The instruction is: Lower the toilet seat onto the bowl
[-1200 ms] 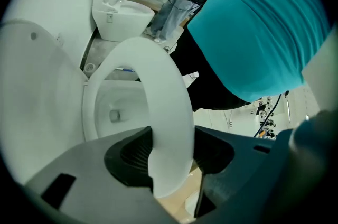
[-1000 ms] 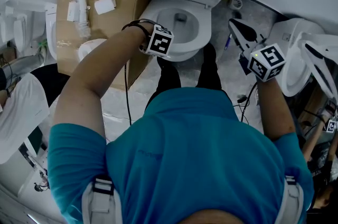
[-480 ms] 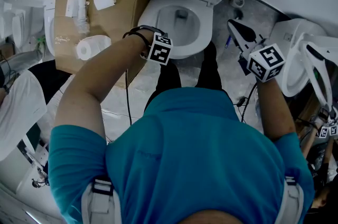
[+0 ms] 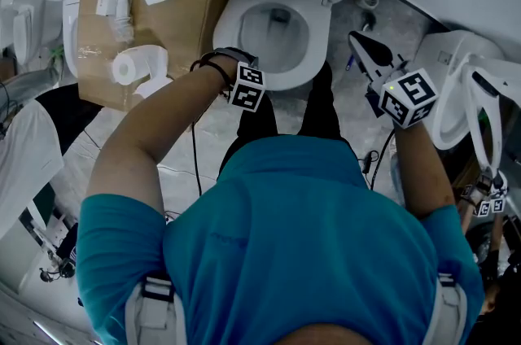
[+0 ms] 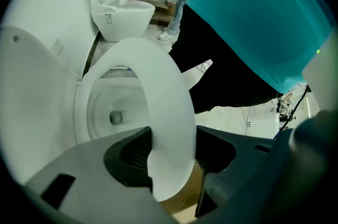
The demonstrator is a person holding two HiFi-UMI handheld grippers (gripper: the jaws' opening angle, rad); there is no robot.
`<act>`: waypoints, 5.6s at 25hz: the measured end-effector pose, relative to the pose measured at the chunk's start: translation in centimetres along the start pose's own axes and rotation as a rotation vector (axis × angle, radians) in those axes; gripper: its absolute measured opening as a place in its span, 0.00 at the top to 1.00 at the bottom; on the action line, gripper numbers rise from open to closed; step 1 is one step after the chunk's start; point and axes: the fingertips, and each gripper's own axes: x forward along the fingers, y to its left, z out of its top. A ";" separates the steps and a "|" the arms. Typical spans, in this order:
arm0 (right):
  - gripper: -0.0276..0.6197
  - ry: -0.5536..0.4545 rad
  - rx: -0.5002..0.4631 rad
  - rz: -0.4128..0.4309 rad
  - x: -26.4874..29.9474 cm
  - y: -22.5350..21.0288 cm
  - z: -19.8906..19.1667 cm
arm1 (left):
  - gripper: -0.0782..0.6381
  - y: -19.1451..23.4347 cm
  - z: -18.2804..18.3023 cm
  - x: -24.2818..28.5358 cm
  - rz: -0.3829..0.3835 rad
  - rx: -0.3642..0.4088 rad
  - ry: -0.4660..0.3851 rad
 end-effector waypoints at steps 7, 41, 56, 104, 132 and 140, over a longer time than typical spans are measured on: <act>0.97 0.011 -0.006 0.012 1.3 0.5 -1.5 | 0.59 -0.5 0.0 2.7 0.058 0.001 0.011; 0.97 -0.093 0.050 -0.185 4.1 6.3 -8.1 | 0.58 -1.6 -0.3 10.7 0.239 0.016 -0.013; 0.97 -0.018 -0.053 -0.043 4.4 5.7 -17.2 | 0.58 -1.1 -0.2 15.3 0.345 0.012 0.047; 0.97 0.025 -0.065 -0.001 12.0 4.9 -26.9 | 0.55 2.3 -1.4 27.7 0.521 0.039 0.076; 0.97 0.014 -0.042 -0.015 11.0 5.3 -26.7 | 0.53 1.8 -1.3 28.2 0.340 0.019 0.036; 0.97 0.016 -0.022 -0.015 10.9 5.0 -27.5 | 0.50 2.3 -1.2 29.0 0.284 -0.056 0.020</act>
